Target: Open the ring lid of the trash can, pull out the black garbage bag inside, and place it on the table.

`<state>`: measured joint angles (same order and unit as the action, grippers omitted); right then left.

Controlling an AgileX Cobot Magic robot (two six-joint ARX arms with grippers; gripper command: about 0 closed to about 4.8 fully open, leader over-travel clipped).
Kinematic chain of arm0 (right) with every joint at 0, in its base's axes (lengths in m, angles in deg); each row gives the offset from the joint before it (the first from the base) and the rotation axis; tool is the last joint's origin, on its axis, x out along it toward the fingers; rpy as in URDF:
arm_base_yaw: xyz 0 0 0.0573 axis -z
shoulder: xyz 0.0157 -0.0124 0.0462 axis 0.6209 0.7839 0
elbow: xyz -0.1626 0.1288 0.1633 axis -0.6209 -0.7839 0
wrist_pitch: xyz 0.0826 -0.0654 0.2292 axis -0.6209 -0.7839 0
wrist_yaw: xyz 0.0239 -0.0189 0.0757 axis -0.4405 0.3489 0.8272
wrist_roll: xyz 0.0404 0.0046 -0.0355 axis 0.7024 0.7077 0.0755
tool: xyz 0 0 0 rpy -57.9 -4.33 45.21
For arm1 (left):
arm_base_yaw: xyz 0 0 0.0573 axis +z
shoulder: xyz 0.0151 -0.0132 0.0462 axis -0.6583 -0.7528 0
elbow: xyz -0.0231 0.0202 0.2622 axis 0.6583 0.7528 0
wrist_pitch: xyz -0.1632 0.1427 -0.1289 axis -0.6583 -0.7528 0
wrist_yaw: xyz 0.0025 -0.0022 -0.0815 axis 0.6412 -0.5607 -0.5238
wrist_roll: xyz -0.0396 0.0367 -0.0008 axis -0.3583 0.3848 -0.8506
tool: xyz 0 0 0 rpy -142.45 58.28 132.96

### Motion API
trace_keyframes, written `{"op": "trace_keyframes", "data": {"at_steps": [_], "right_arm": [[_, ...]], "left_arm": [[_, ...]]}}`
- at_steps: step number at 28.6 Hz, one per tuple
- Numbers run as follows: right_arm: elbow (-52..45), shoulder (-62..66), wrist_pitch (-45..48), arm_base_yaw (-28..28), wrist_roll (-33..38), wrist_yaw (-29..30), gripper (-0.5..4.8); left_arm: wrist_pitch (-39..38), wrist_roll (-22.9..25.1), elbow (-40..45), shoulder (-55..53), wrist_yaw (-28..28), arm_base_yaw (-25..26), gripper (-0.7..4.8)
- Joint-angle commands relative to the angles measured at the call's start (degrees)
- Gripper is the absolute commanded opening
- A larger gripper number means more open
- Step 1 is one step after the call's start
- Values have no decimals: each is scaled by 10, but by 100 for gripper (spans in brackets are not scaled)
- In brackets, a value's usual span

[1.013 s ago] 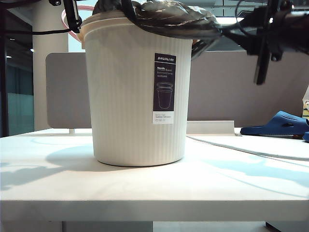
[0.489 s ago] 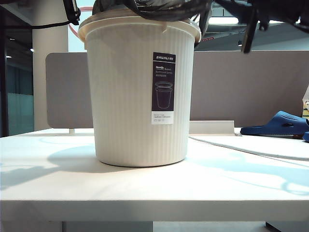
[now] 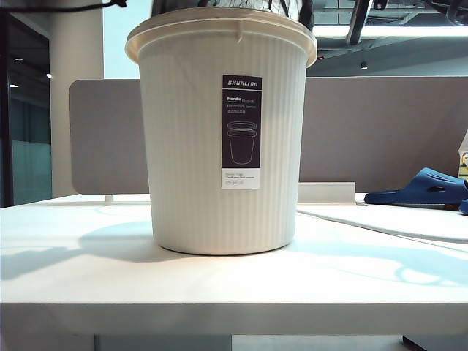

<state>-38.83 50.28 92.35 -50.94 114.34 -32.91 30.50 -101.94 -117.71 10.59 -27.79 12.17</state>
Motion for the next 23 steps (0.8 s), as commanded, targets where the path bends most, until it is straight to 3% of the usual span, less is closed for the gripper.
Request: {"op": "trace_keyframes", "data": {"at_steps": [1,4,5,7,17,23], "right_arm": [[13,-3,0,-1,-2,19,-1],[12,-3,-12,-1,-3,25,30],[12,-3,-31,-1,-5,30,86],[12,-2,-63,-1,-17,35,119],[12,-5,-79,28,-19,74,152],[16,-13,-110,69,-31,108,232]], "left_arm": [[-34,22,-25,2,-21,0,-6],[-38,24,-26,2,-21,0,-6],[-42,24,-26,2,-21,0,-6],[-41,24,-26,2,-21,0,-6],[-41,24,-26,2,-30,0,-6],[-42,24,-26,2,-36,0,-6]]}}
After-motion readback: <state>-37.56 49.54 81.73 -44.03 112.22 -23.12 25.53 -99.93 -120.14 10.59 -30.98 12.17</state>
